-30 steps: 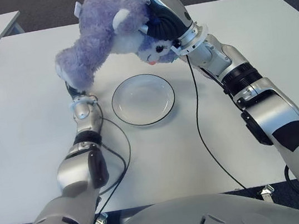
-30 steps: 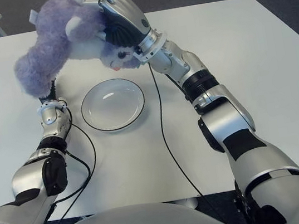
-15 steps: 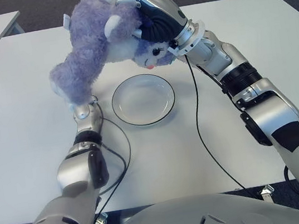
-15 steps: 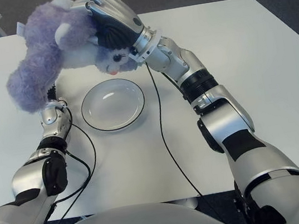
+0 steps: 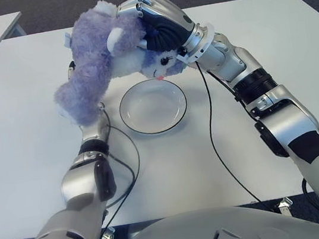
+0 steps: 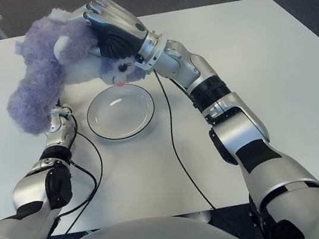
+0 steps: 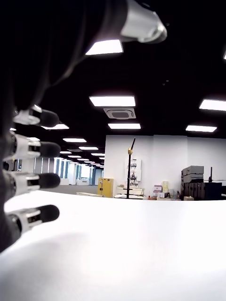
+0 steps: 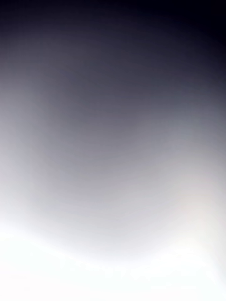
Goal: Put the doll into the plate.
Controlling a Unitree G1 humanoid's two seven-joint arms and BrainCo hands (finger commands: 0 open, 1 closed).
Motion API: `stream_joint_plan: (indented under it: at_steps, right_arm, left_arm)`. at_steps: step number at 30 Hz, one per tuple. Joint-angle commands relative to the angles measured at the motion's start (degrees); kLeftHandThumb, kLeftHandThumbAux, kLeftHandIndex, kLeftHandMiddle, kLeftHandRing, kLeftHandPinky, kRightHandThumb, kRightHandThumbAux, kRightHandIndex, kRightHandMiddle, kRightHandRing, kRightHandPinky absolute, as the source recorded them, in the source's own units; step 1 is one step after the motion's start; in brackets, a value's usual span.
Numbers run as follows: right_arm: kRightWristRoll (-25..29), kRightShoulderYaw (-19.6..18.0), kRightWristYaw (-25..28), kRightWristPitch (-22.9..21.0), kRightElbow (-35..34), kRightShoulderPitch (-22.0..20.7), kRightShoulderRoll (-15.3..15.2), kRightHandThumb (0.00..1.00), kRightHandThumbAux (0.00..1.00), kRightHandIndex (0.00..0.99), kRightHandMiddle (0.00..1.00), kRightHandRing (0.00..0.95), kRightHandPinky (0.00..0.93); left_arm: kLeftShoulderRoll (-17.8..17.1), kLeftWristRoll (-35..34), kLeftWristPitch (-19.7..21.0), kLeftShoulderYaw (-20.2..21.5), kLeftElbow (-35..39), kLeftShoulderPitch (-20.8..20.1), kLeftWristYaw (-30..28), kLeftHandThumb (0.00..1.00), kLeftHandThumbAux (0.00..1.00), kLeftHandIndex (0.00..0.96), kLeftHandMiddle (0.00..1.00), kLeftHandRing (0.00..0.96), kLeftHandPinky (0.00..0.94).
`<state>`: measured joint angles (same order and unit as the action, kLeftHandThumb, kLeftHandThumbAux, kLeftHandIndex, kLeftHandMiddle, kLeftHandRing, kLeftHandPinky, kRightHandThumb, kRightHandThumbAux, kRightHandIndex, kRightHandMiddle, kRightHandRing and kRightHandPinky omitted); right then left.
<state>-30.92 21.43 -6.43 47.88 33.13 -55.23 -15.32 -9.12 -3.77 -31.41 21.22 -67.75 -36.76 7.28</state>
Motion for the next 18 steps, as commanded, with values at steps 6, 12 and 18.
stream_joint_plan:
  at_steps: [6,12,18]
  right_arm:
    - [1.58,1.19,3.93,2.37,0.71,2.13,1.79,0.721,0.710,0.441,0.826,0.826,0.838]
    - [1.47,1.51,5.79,2.09,0.38,3.93,1.56,0.718,0.711,0.440,0.822,0.820,0.833]
    - [0.47,2.22,6.52,2.41,1.26,6.45,1.22,0.714,0.712,0.440,0.821,0.815,0.828]
  left_arm:
    - [5.99,-0.02,3.95,-0.29,-8.43,14.48,0.91,0.000,0.511,0.022,0.072,0.026,0.000]
    - [6.04,0.03,4.63,-0.34,-8.44,14.43,1.24,0.000,0.494,0.019,0.072,0.026,0.000]
    - [6.22,-0.47,5.11,0.16,-8.39,14.35,1.10,0.000,0.495,0.014,0.067,0.024,0.000]
